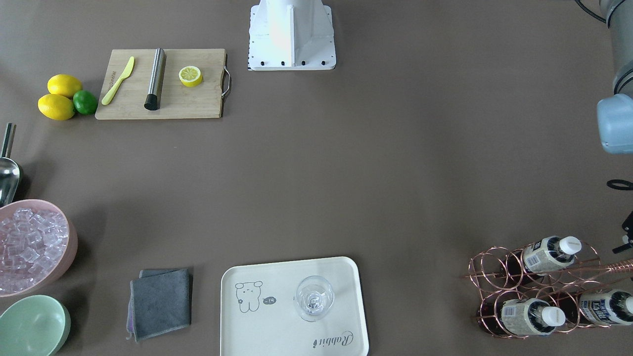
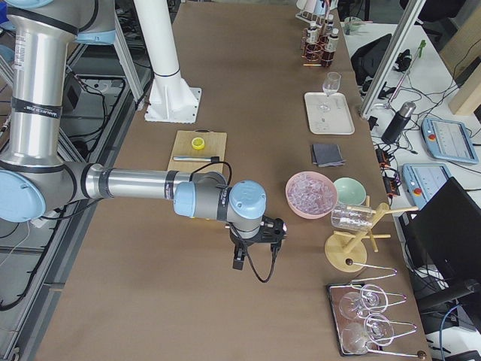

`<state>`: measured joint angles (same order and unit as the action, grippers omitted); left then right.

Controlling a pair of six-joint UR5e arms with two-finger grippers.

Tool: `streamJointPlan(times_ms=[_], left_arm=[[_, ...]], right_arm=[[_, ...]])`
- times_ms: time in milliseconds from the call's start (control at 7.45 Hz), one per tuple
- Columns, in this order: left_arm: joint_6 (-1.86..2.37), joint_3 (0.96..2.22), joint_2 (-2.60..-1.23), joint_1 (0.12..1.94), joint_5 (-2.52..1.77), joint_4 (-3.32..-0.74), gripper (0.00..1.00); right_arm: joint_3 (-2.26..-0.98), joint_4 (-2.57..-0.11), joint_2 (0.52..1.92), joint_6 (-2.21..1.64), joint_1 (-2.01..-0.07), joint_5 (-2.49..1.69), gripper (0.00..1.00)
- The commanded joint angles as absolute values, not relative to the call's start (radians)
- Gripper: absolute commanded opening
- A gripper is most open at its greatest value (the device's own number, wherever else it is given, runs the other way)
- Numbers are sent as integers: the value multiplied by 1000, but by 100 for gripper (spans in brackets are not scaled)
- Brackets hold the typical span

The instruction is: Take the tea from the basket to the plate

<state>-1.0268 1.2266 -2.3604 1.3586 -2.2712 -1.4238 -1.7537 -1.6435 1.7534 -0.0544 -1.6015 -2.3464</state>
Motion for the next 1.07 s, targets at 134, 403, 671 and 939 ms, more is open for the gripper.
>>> streamJointPlan(times_ms=[134, 403, 671, 939], left_arm=[[-1031, 1247, -2367, 1379, -2278, -1408, 0], [-1034, 1370, -2352, 1419, -2286, -1285, 0], [-1034, 1666, -2253, 1434, -2286, -1128, 0], [-1034, 1825, -2192, 1449, -2286, -1112, 0]], right_arm=[[-1755, -1644, 1753, -55, -1601, -2355, 100], [-1755, -1643, 1753, -55, -1601, -2355, 100], [-1755, -1643, 1753, -55, -1601, -2355, 100], [-1755, -1643, 1753, -55, -1603, -2358, 100]])
